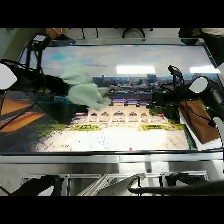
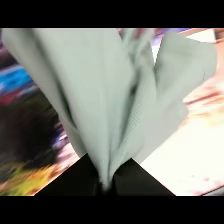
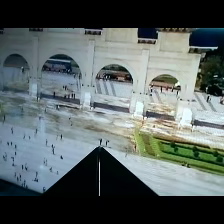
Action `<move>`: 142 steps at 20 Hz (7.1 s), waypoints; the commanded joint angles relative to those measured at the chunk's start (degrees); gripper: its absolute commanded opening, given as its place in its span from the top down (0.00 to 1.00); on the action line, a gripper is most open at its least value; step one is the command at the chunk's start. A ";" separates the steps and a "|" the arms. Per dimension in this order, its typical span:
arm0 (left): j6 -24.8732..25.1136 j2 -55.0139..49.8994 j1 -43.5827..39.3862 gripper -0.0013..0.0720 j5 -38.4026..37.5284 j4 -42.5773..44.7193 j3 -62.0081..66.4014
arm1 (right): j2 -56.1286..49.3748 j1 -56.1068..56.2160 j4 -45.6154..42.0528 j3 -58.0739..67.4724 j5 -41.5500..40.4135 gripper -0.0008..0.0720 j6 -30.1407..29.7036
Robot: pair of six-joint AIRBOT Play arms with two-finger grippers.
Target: Fold the shirts.
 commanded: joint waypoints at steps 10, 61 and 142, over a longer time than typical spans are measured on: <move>-3.41 -11.17 -11.26 0.94 5.09 -4.20 -1.31 | -0.81 0.07 0.90 -0.02 0.46 0.95 0.20; 12.50 33.53 38.38 0.97 0.07 -15.28 -12.37 | 12.59 -32.13 55.12 19.78 7.02 0.96 -28.26; 14.82 11.37 52.43 0.97 -7.21 -57.81 19.17 | 4.85 -38.64 52.78 39.87 5.81 0.96 -33.09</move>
